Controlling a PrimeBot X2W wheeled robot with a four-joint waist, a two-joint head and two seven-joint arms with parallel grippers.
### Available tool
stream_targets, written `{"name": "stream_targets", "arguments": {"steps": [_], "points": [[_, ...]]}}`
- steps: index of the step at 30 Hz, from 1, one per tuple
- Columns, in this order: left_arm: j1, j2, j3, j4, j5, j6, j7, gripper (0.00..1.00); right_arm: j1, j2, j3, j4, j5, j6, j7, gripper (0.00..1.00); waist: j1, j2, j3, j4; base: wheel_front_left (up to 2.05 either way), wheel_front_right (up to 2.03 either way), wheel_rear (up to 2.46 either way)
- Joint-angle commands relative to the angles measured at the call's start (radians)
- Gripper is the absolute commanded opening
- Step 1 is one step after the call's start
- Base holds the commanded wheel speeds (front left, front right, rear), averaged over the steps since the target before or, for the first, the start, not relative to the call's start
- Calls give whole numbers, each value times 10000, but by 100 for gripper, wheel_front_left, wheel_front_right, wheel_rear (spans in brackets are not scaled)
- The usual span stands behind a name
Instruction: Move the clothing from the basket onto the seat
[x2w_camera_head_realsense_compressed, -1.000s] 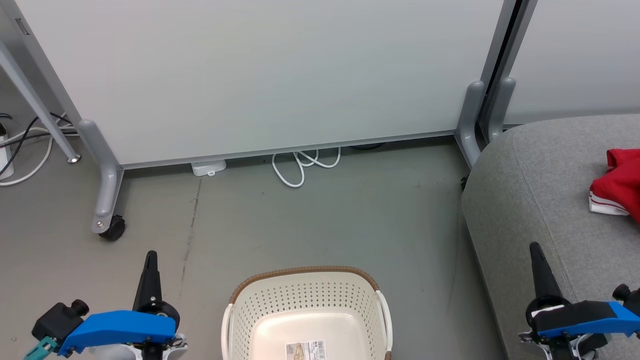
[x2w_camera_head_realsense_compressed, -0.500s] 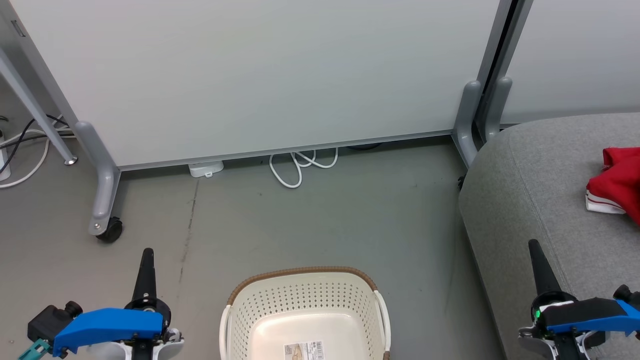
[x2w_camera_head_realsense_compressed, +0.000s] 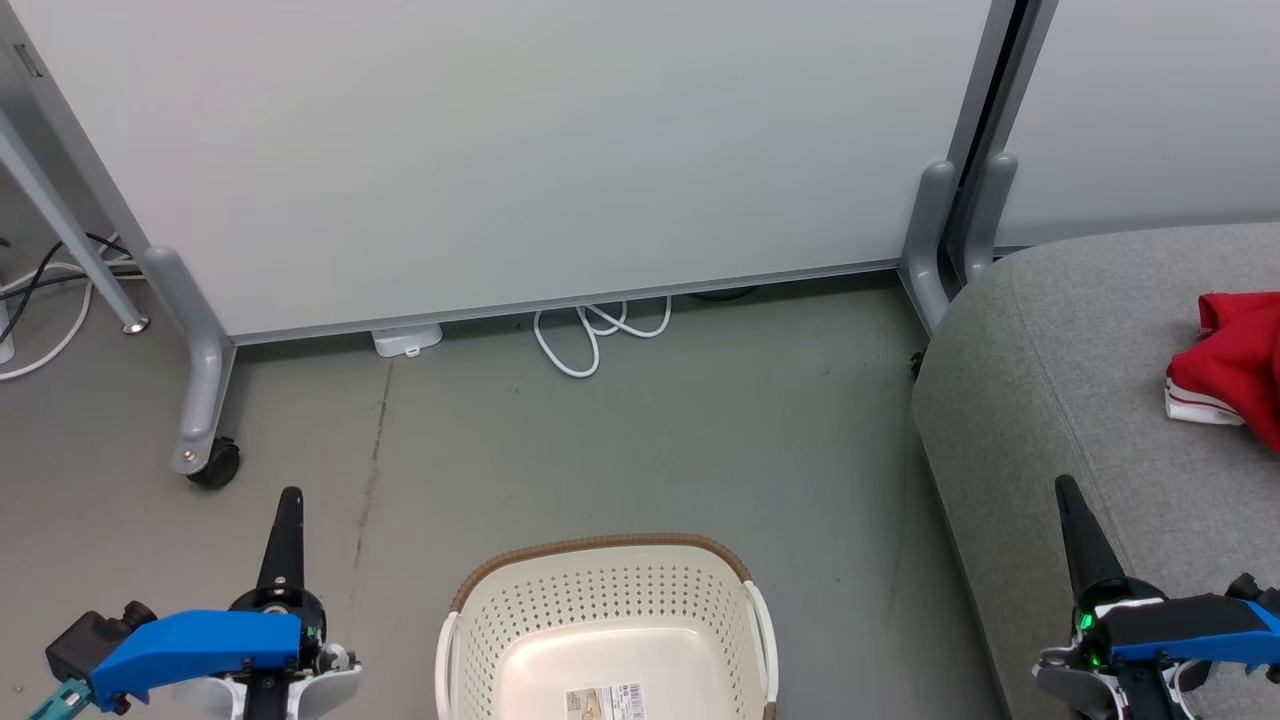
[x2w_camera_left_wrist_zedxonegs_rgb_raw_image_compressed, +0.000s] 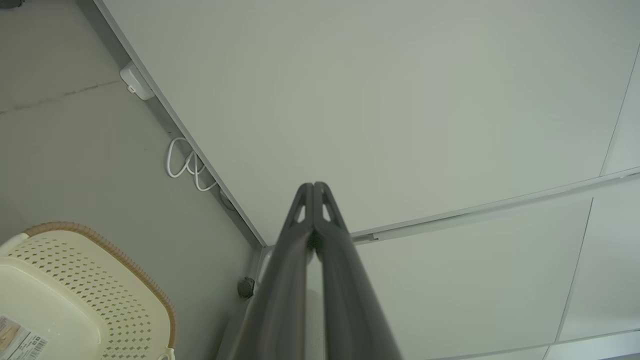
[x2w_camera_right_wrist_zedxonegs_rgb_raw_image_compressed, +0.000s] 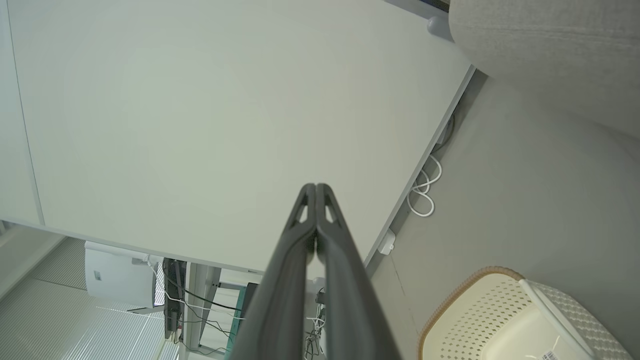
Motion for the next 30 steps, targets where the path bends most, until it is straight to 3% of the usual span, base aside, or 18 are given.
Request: {"name": "stream_targets", "arguments": {"steps": [1,30], "points": [[-210,32,83,-98,-241,-14,64,0,-209,-80,-15,-116,272,3,82,0,0,0,-1,-8,0,0,0],[-307,9,367,-209,-2460,-19,669,0,-236,-90,-22,-173,2667,4,670,0,0,0,-23,-155,0,0,0]]}}
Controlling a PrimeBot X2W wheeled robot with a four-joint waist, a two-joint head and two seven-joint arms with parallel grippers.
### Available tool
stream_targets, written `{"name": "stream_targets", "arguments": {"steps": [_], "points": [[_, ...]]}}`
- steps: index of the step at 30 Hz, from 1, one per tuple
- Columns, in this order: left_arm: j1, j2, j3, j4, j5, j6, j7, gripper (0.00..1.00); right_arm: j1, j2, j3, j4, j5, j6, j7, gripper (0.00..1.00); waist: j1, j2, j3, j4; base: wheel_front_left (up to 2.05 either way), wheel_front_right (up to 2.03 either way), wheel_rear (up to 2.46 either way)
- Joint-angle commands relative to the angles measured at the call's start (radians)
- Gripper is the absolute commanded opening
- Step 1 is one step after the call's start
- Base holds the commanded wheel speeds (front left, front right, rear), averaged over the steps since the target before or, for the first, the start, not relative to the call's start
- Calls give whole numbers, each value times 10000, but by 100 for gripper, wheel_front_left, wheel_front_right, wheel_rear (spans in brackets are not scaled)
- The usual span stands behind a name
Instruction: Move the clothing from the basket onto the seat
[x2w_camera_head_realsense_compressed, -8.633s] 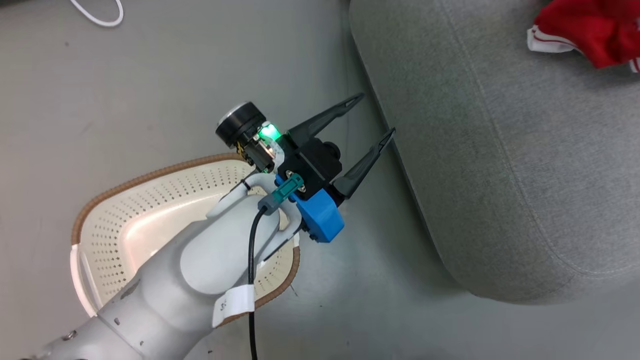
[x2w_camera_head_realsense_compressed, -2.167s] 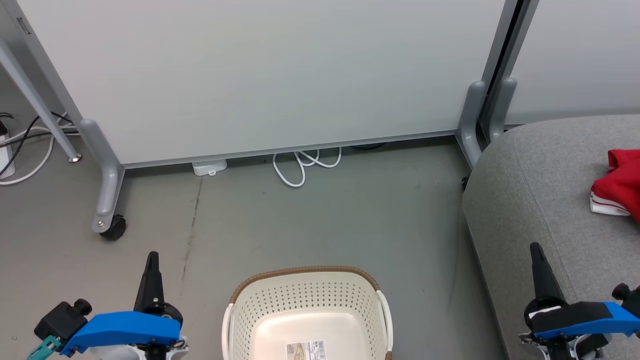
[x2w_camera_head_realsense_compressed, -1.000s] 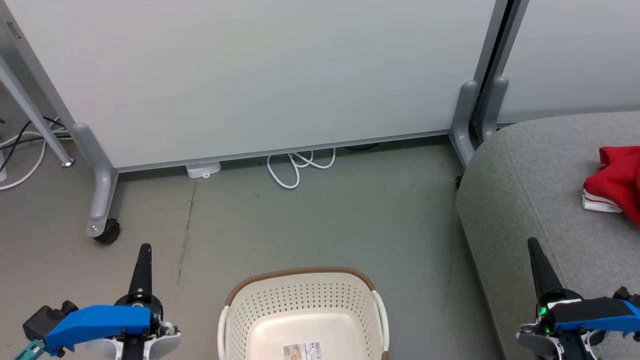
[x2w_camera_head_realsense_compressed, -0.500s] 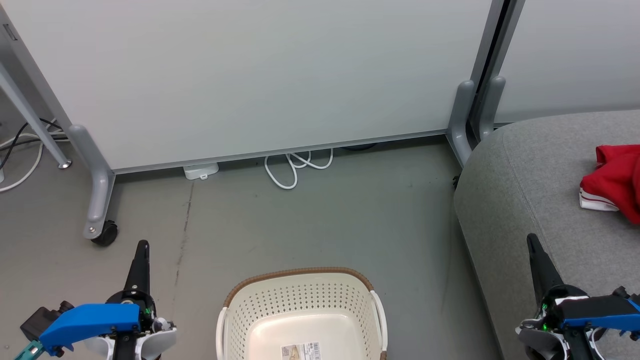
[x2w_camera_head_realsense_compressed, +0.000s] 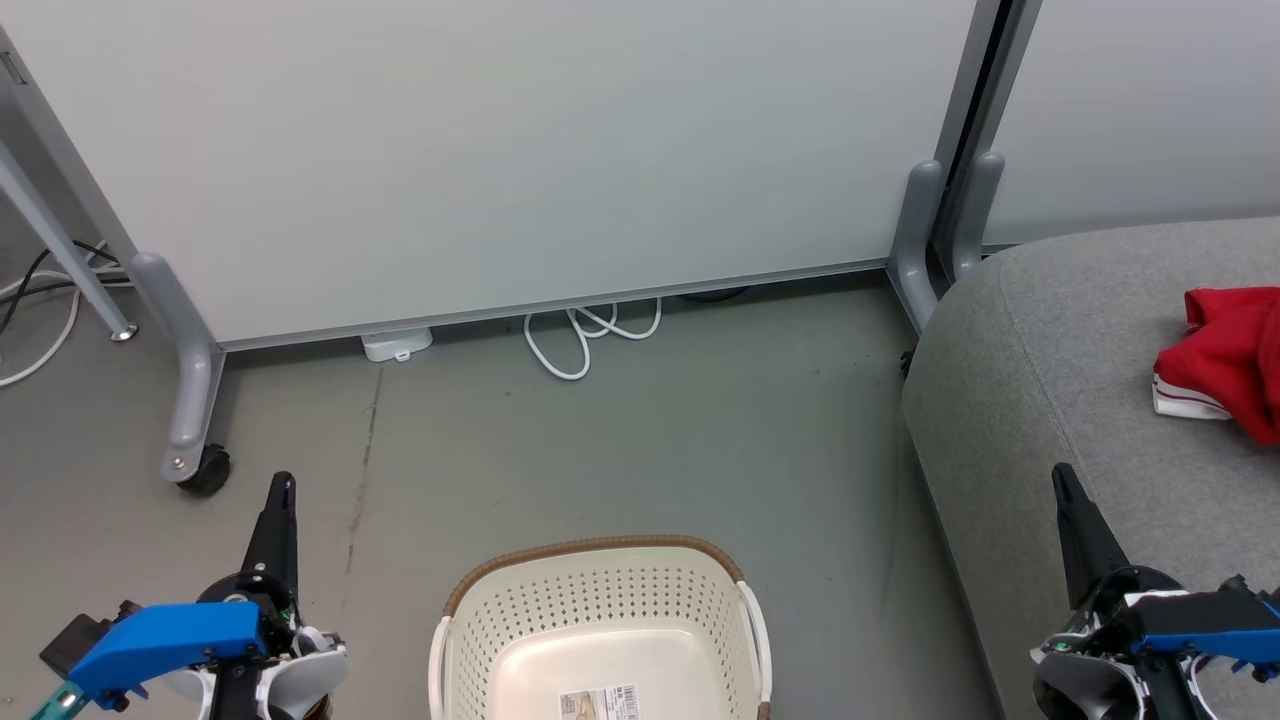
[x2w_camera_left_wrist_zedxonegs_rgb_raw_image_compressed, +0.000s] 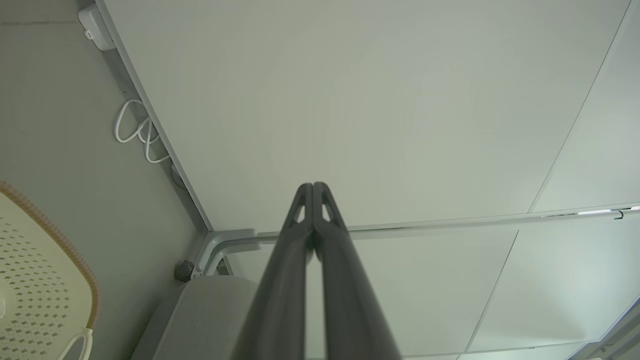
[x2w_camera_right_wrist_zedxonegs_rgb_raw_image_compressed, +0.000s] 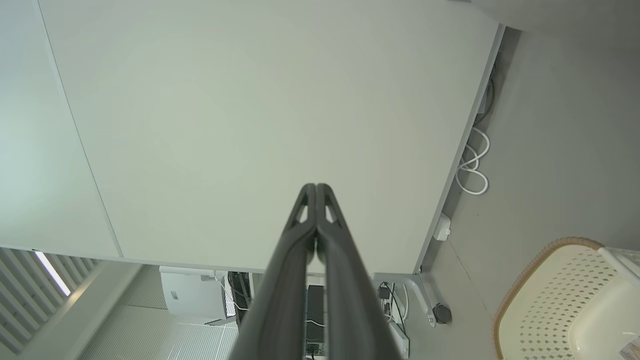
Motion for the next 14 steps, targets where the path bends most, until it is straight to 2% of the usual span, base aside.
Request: {"name": "stream_targets", "arguments": {"steps": [1,5,14], "points": [[-146,10,88,-70,-228,-20,78,0,-140,-68,-16,-47,254,4,77,0,0,0,-2,-10,0,0,0],[-167,4,133,-89,-700,-21,208,0,-152,-71,-17,-60,748,4,191,0,0,0,-7,-46,0,0,0],[-156,-5,139,-89,-714,-21,217,0,-154,-70,-17,-61,789,4,212,0,0,0,-8,-52,0,0,0]]}}
